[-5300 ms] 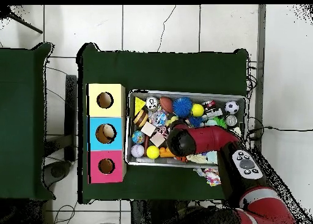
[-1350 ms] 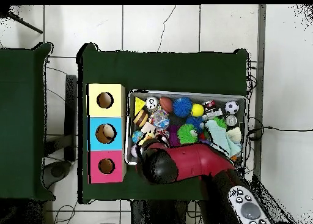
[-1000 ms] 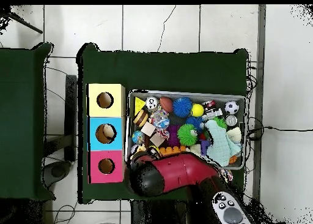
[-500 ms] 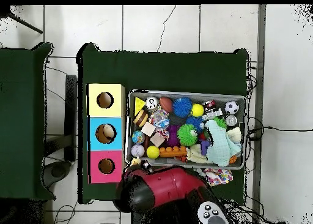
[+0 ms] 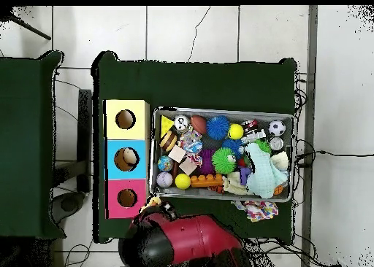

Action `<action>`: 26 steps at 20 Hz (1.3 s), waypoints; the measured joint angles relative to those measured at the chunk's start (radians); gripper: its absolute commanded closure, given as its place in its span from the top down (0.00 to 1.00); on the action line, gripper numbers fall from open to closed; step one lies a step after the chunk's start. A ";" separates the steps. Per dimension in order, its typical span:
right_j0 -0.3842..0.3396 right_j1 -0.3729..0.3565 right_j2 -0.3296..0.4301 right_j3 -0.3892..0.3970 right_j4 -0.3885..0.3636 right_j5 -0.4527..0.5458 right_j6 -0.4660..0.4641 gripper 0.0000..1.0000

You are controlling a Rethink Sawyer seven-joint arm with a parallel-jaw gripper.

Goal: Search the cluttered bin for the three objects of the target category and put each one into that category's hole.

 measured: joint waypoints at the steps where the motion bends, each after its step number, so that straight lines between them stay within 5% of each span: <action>1: 0.002 -0.044 0.000 0.011 0.046 0.029 0.000 0.00; 10: 0.076 -0.093 -0.009 0.018 0.093 0.057 0.000 0.00; 26: 0.228 0.057 -0.090 0.003 0.094 -0.037 0.000 0.00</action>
